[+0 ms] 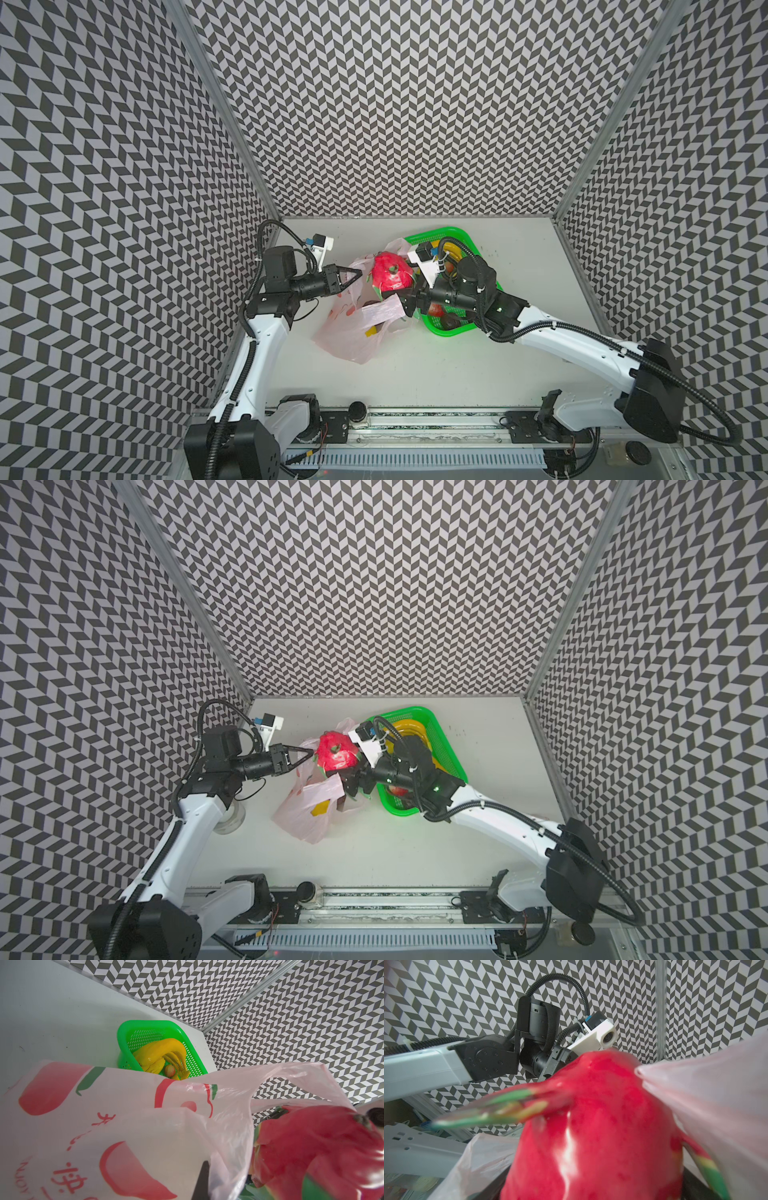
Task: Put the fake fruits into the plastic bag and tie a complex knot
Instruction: 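Carry the dragon fruit with the right gripper into the bag opening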
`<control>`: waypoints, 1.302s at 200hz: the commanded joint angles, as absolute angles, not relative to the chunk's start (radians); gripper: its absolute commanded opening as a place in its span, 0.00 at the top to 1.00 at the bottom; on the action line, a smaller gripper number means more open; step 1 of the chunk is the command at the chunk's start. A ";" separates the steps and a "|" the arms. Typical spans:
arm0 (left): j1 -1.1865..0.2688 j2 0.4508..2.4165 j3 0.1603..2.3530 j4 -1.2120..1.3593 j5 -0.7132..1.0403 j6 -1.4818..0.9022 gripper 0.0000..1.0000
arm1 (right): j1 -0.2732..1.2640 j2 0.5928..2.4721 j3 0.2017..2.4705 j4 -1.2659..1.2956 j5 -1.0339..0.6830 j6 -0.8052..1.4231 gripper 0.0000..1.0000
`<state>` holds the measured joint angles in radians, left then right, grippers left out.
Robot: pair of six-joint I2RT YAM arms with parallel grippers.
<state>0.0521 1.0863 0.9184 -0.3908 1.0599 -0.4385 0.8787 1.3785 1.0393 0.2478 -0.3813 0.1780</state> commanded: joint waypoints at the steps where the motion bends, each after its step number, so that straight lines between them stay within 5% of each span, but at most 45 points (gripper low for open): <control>1: 0.046 1.075 0.944 -0.380 1.053 -0.434 1.00 | 0.880 1.395 1.045 0.471 -0.395 0.193 0.41; 109: 0.045 1.081 0.948 -0.368 1.034 -0.473 1.00 | 0.899 1.527 0.947 0.678 -0.409 0.176 0.42; 260: 0.038 1.054 0.965 -0.400 1.022 -0.470 1.00 | 0.899 1.659 1.028 0.449 -0.305 0.153 0.35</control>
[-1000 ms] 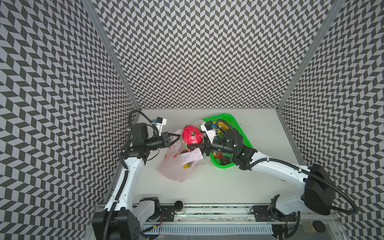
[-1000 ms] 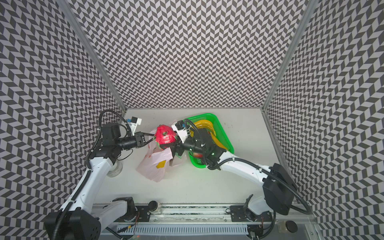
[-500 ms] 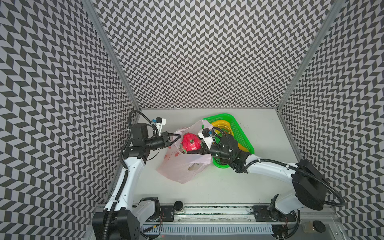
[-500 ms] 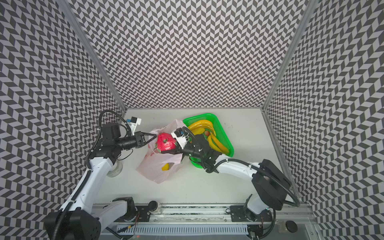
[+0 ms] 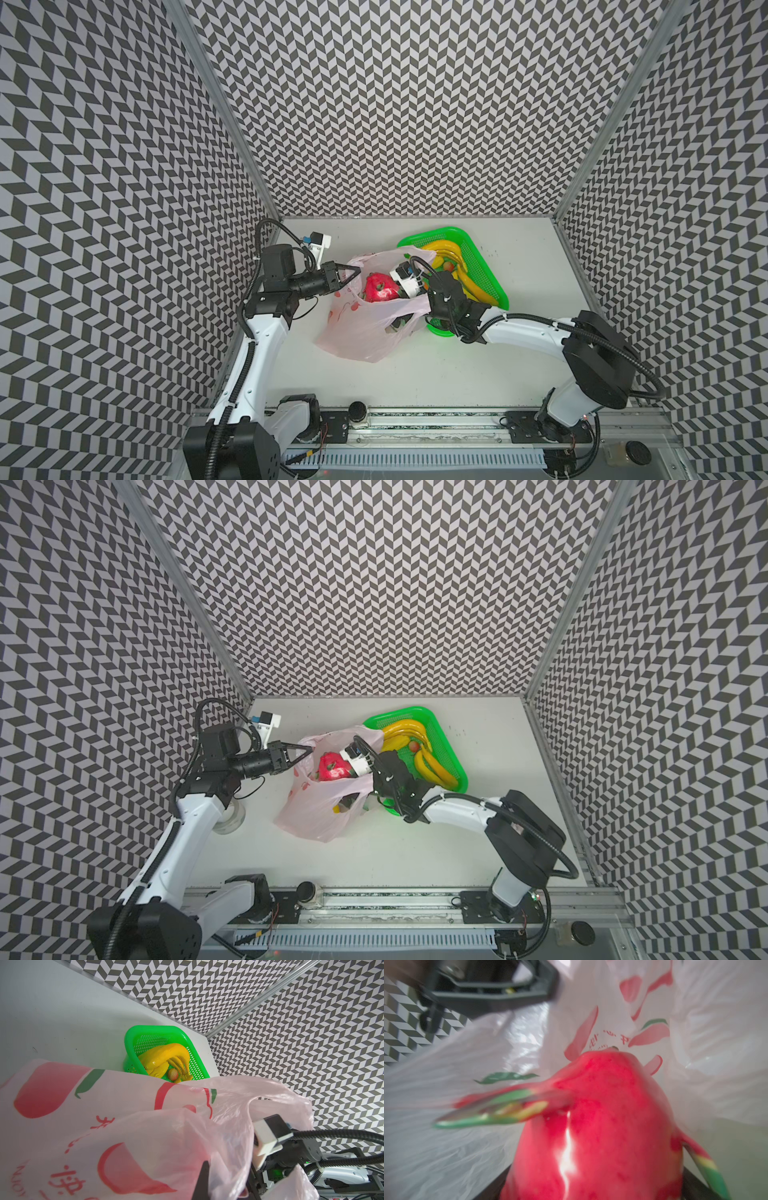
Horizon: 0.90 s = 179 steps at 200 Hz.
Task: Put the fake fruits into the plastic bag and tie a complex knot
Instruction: 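Carry the dragon fruit with the right gripper into the bag opening, then lower the dragon fruit into the pink bag and open the right gripper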
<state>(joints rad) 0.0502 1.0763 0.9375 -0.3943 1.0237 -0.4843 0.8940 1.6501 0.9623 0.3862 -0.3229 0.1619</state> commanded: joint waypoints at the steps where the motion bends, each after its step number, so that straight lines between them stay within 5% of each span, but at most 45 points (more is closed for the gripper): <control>1: 0.039 1.054 0.965 -0.401 1.022 -0.470 1.00 | 0.899 1.660 1.029 0.448 -0.305 0.154 0.35; 146: 0.032 1.047 0.958 -0.373 1.017 -0.503 1.00 | 0.899 1.668 1.075 0.393 -0.309 0.140 0.00; 179: 0.031 1.050 0.959 -0.373 1.016 -0.504 1.00 | 0.899 1.651 1.067 0.387 -0.305 0.133 0.01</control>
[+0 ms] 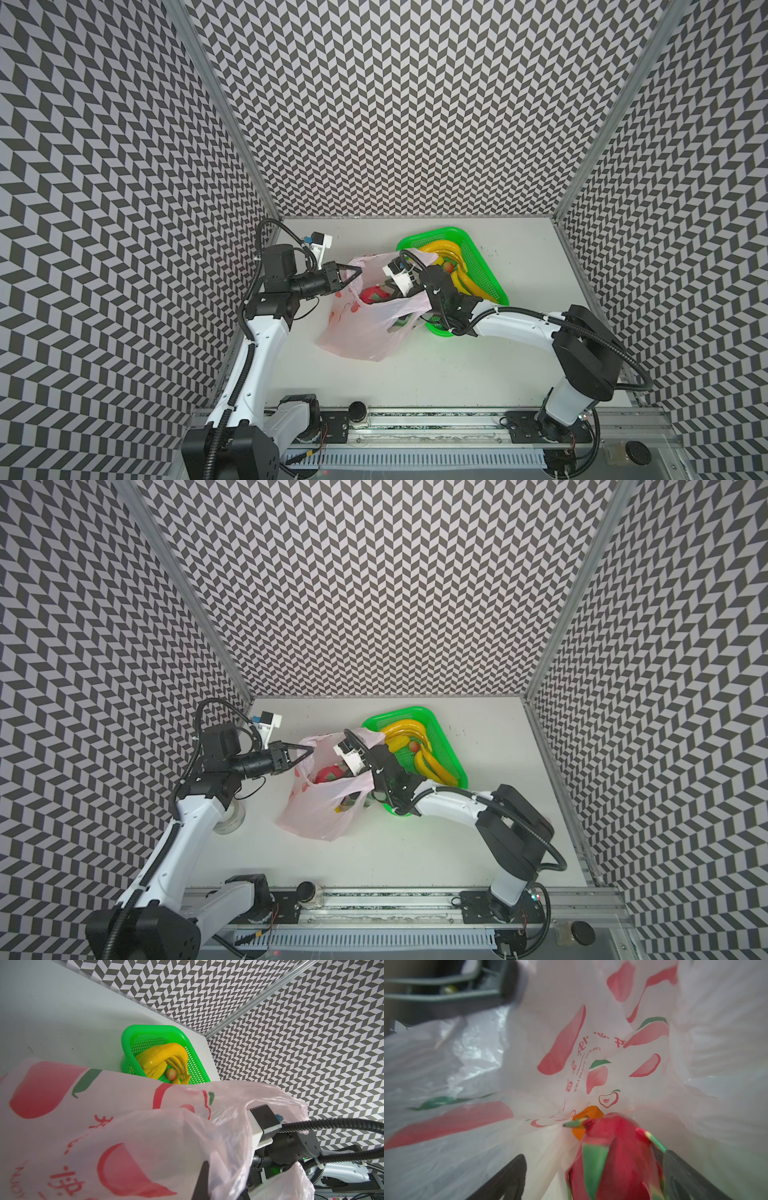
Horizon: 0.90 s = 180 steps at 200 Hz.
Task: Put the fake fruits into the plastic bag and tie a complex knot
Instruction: 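Lower the dragon fruit into the pink bag and open the right gripper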
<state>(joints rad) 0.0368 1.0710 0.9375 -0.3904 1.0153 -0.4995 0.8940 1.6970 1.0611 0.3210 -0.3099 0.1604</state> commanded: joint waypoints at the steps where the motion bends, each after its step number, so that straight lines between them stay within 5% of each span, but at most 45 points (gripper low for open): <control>1: 0.031 1.050 0.959 -0.372 1.017 -0.505 1.00 | 0.899 1.650 1.067 0.387 -0.305 0.133 0.01; 81: 0.032 1.052 0.965 -0.373 1.017 -0.505 1.00 | 0.897 1.574 1.043 0.345 -0.263 0.137 0.02; 180: 0.031 1.052 0.960 -0.370 1.031 -0.502 1.00 | 0.829 1.522 0.965 0.222 -0.235 0.155 0.46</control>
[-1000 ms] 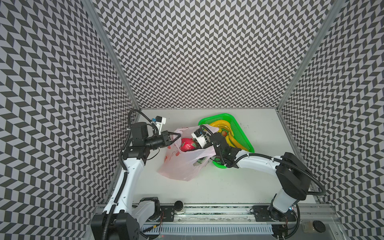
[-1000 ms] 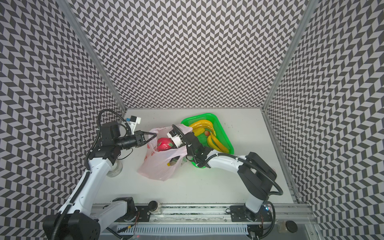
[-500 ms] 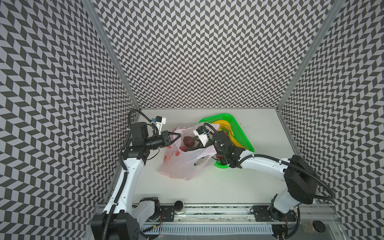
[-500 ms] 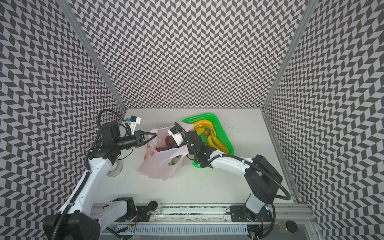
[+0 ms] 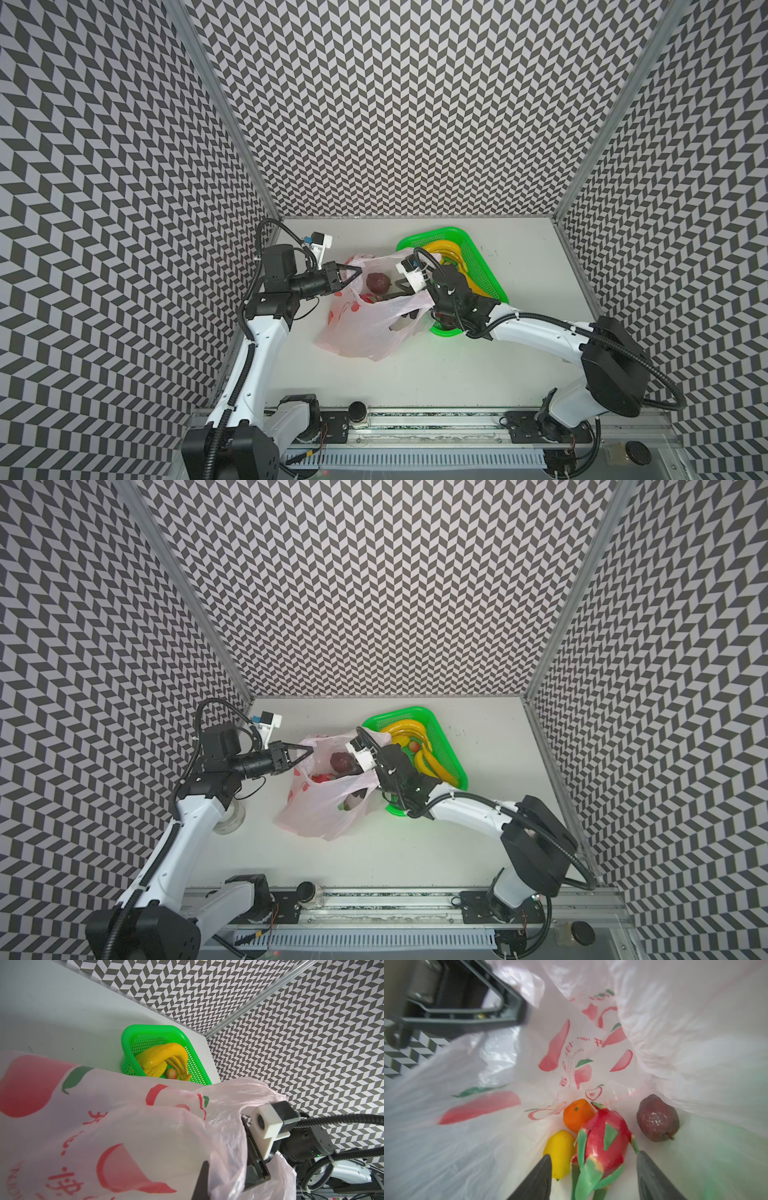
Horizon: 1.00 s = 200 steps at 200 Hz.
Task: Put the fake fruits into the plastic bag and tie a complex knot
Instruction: 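Lower the dragon fruit into the pink bag and open the right gripper, then withdraw the right gripper from the bag back over the basket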
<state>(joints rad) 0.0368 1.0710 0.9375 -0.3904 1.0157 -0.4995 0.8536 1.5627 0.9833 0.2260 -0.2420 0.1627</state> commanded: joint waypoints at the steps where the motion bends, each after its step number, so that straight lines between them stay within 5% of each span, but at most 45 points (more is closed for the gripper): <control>1: 0.032 1.052 0.960 -0.370 1.030 -0.503 1.00 | 0.829 1.521 0.965 0.221 -0.236 0.153 0.46; 30: 0.031 1.051 0.962 -0.370 1.033 -0.503 1.00 | 0.811 1.476 0.920 0.207 -0.238 0.136 0.53; 119: 0.040 1.065 0.951 -0.336 1.029 -0.529 1.00 | 0.723 1.160 0.731 0.082 -0.282 0.078 0.53; 200: 0.092 1.085 0.953 -0.300 1.042 -0.555 1.00 | 0.569 0.998 0.724 -0.150 -0.280 0.073 0.34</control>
